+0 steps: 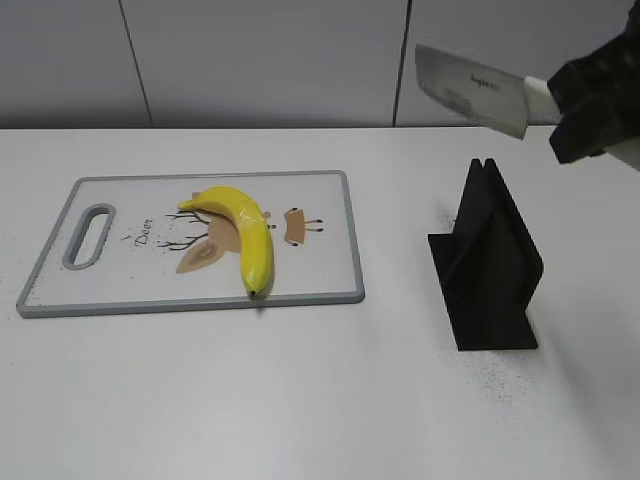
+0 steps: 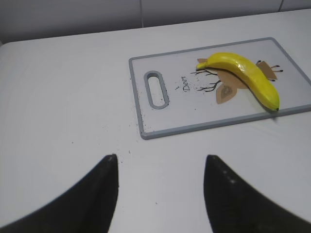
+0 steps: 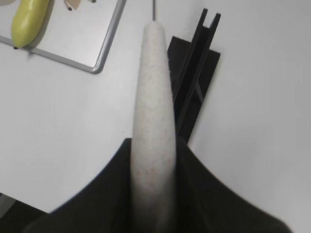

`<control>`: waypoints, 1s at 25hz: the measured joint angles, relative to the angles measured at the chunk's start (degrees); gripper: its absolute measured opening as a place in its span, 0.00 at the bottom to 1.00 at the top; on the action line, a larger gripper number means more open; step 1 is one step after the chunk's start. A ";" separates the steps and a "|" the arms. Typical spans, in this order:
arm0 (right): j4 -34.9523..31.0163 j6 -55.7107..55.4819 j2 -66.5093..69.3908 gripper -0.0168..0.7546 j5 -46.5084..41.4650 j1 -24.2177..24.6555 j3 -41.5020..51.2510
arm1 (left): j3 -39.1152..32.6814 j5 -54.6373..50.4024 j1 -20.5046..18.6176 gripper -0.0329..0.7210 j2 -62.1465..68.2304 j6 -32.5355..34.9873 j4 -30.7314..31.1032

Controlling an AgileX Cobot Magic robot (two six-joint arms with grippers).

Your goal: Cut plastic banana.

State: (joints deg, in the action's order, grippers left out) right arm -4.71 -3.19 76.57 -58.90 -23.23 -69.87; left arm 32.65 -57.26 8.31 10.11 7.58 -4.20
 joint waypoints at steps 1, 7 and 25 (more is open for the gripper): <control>0.00 1.60 0.47 0.27 0.00 0.00 -0.98 | 0.53 1.20 0.00 0.77 1.57 0.28 -0.05; 0.06 10.35 5.62 0.27 0.00 0.00 -8.17 | 4.27 7.78 0.00 0.77 13.67 6.24 -3.09; -10.13 38.43 26.42 0.27 -8.07 0.05 -29.54 | 33.43 9.74 0.00 0.77 53.87 33.55 -12.09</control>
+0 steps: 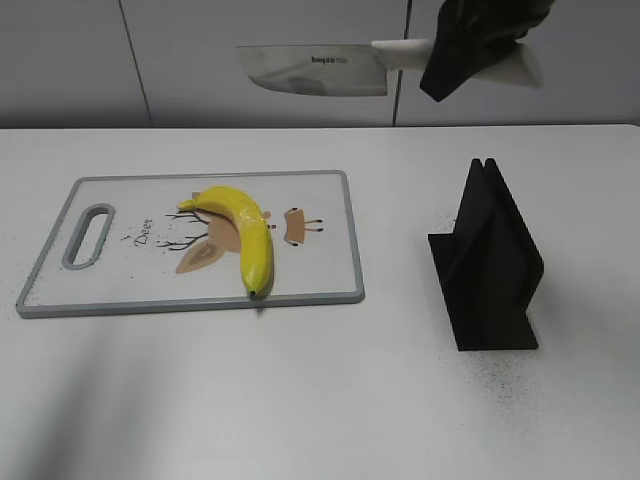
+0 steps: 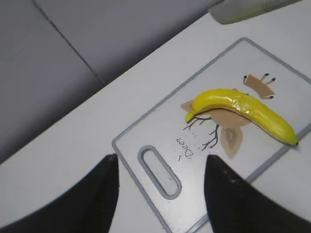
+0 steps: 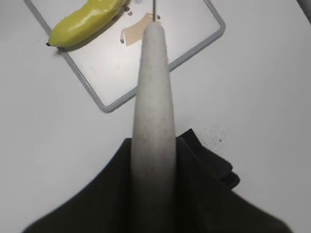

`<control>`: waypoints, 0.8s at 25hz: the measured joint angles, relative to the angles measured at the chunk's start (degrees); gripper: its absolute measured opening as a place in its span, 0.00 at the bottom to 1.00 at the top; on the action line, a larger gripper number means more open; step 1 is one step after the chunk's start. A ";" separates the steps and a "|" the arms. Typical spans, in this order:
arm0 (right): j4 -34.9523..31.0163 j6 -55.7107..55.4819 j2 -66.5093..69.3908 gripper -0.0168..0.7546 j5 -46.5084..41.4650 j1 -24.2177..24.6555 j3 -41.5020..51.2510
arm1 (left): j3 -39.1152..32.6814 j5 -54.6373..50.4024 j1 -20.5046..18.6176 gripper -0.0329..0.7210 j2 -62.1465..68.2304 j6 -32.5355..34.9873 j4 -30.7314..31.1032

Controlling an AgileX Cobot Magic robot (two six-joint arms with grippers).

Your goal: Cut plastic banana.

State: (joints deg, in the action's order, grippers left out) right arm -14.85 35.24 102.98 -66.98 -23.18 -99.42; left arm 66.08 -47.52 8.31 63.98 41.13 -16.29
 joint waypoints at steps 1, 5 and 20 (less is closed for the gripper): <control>-0.07 1.56 1.18 0.27 -0.23 0.00 -1.42 | 1.90 -0.60 0.00 0.77 2.43 2.88 -0.56; -2.28 10.49 5.28 0.27 -1.54 0.00 -6.36 | 8.66 -5.23 0.00 0.77 10.00 13.50 -2.10; -13.11 32.35 16.39 0.27 -2.87 0.00 -14.08 | 17.28 -8.59 6.05 0.77 30.11 38.81 -9.27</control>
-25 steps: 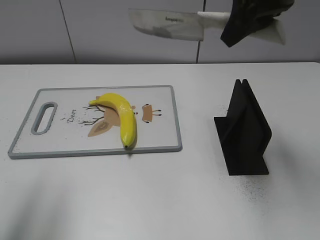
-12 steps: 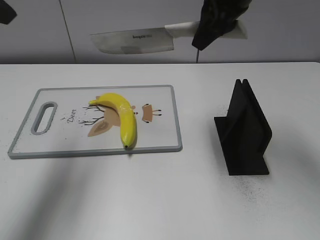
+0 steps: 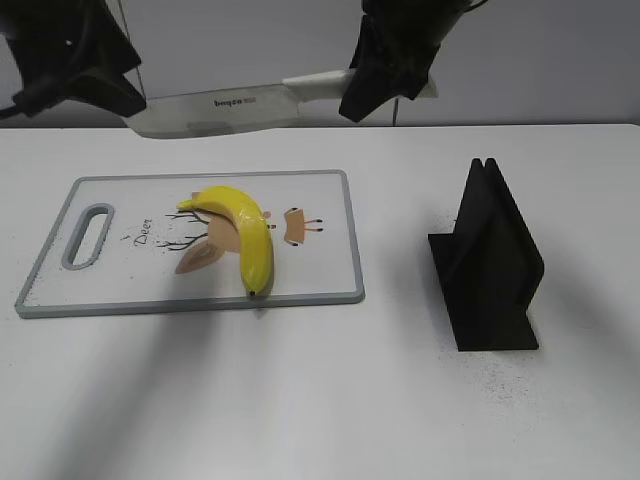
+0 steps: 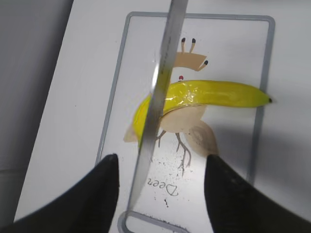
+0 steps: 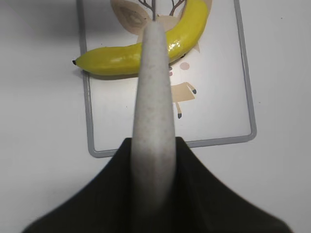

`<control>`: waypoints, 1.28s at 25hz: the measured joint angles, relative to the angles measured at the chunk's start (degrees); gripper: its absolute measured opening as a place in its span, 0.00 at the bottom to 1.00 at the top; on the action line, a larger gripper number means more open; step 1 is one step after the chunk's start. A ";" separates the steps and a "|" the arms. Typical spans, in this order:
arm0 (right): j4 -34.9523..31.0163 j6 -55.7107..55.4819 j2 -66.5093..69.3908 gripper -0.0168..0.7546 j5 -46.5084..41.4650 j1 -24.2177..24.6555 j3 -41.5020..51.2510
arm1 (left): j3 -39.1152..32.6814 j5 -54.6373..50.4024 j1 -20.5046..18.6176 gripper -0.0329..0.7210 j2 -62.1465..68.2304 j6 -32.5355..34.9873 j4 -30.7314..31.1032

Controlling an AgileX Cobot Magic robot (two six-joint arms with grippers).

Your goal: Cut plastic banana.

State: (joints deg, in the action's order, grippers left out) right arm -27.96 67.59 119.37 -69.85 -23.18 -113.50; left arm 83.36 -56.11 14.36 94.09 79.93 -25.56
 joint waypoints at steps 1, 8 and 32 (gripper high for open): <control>0.00 0.82 0.06 0.27 0.00 0.00 0.00 | 0.00 0.97 0.14 0.77 0.89 0.16 0.00; -0.78 4.01 0.73 0.27 0.05 0.00 -0.28 | 0.11 5.32 0.22 0.74 4.96 1.68 -0.15; -7.59 10.76 4.12 0.27 2.68 4.47 -0.41 | 0.28 8.97 0.28 0.06 10.11 3.98 -1.87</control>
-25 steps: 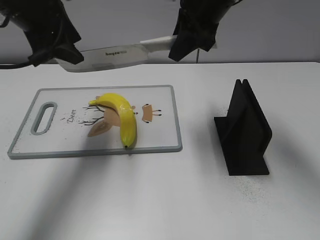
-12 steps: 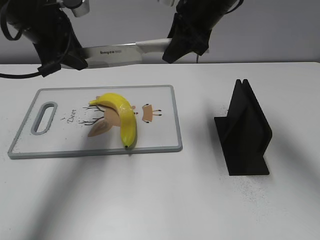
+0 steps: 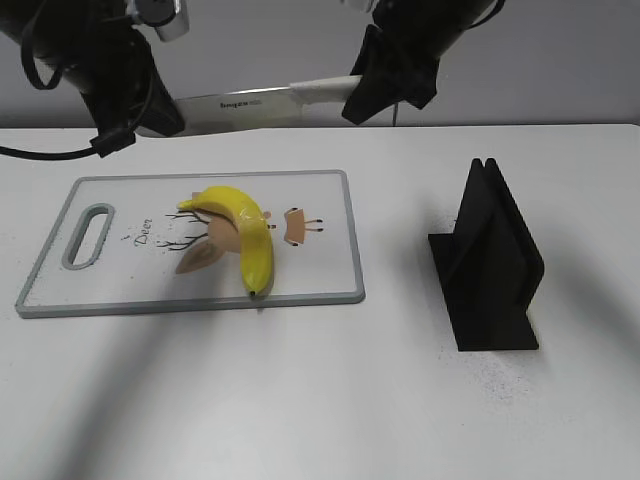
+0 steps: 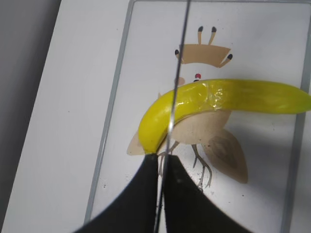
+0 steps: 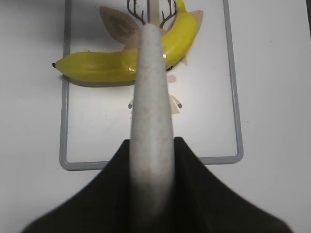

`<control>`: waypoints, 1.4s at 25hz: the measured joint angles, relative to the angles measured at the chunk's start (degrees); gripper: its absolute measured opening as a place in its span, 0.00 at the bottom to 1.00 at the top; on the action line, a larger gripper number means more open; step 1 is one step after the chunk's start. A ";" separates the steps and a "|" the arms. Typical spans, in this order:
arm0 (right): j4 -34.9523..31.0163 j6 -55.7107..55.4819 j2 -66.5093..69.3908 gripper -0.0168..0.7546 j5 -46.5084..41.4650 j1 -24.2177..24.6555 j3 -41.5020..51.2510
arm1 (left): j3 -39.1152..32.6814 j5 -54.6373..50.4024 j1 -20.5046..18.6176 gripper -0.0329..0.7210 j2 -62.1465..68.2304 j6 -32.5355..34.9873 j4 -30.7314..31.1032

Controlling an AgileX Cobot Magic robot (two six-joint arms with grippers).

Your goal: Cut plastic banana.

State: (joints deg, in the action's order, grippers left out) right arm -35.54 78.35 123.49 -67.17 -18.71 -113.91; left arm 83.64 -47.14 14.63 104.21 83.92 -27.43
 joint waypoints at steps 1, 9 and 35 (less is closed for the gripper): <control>0.00 0.05 0.22 0.27 0.06 0.00 0.00 | 0.00 -0.13 0.00 0.05 0.15 0.07 0.05; 1.58 -3.48 1.78 0.29 1.54 0.00 0.00 | 0.11 1.06 0.00 0.04 3.11 0.26 -1.01; 11.46 -10.87 12.40 0.32 -0.91 -0.54 -2.31 | 1.85 0.74 0.64 0.04 15.82 0.77 -5.07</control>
State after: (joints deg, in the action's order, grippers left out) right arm -24.08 67.47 135.89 -68.08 -19.25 -116.22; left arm 85.48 -46.40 15.27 120.03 84.69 -32.50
